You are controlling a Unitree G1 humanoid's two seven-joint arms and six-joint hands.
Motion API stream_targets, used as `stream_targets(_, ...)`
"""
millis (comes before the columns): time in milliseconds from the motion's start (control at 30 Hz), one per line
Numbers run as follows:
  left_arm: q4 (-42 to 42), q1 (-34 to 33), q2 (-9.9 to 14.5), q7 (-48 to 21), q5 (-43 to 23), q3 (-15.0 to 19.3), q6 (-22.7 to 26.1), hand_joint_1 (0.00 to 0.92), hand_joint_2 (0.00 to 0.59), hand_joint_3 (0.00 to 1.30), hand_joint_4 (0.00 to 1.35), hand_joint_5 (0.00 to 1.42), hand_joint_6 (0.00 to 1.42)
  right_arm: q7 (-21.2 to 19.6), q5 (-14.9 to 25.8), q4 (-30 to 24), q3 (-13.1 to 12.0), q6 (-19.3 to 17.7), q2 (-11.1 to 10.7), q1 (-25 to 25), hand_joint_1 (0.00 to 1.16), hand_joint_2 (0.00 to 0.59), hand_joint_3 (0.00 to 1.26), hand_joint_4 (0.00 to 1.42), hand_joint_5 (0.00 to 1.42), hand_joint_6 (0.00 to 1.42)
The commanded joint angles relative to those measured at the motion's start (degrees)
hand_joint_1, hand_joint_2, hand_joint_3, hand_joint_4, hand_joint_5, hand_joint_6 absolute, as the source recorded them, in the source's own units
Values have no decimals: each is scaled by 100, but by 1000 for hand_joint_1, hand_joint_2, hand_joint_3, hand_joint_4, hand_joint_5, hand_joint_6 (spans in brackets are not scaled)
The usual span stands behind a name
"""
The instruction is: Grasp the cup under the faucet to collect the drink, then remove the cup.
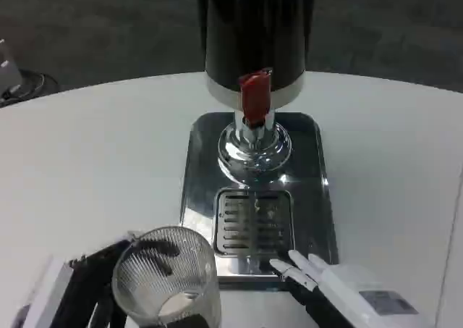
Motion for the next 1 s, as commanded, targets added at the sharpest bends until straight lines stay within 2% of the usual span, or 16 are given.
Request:
stream_targets(33,-111,10,-37,2,-62,17,-48,488,167,1047,1126,1251,1370,55,-2,-3,-25,-22,44,6,303,420,95,0,0,47)
stream_targets(467,-14,-115,-84,14,-57,-25,56,488,167,1056,1126,1261,1370,98,-35,-17,-75,53,88,16,303,420,95,0,0,47)
stream_targets(600,42,-244,-105,43,3,-15,133,488,167,1057,1126,1263,1370,65,-63,25,-69,80,171,46,303,420,95,0,0,47)
stream_targets(700,169,-424,-168,144,63,16,203,488,167,1057,1126,1263,1370,70,-129,-37,-30,43,230,65,303,420,95,0,0,47)
stream_targets(900,660,-1062,-212,253,144,73,477,488,167,1057,1126,1263,1370,137,-124,-164,-196,61,221,74,303,421,95,0,0,59)
stream_targets(1000,1049,-1459,-158,309,210,72,567,488,167,1057,1126,1263,1370,200,-95,-237,-244,85,227,157,303,421,95,0,0,61)
